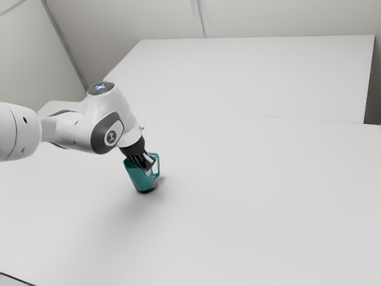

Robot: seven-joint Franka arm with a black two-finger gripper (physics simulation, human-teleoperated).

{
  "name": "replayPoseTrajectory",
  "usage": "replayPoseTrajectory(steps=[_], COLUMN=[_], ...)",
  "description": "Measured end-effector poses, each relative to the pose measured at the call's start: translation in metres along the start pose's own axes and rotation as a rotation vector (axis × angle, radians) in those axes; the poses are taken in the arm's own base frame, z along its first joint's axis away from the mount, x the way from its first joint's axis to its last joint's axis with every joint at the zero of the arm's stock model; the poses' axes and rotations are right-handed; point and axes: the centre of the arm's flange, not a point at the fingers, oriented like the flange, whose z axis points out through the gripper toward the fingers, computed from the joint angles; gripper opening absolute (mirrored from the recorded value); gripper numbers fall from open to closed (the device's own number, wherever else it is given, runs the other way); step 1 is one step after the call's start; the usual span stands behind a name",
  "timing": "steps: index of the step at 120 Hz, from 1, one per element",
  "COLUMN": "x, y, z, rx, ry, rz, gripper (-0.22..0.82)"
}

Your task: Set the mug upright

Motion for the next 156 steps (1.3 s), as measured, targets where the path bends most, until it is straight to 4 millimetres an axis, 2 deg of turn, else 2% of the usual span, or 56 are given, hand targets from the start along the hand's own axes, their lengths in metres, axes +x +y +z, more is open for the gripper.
replayPoseTrajectory(steps=[28,48,62,81,106,123,138,156], x=[0.002,0.0,0.0,0.0,-0.004,-0.026,-0.034,-0.044], y=[-0.002,-0.005,-0.009,-0.016,-0.017,0.002,0.018,0.023], z=[0.006,-0.003,-0.017,-0.044,-0.073,-0.119,-0.157,-0.204], rx=[-0.011,-0.018,-0.022,-0.026,-0.027,-0.037,-0.037,-0.035], ry=[-0.016,-0.036,-0.054,-0.075,-0.086,-0.104,-0.087,-0.07], rz=[0.011,0.02,0.03,0.041,0.044,0.02,-0.007,-0.012], gripper=[-0.18,0.19,0.37,0.49,0.56,0.58,0.59,0.6])
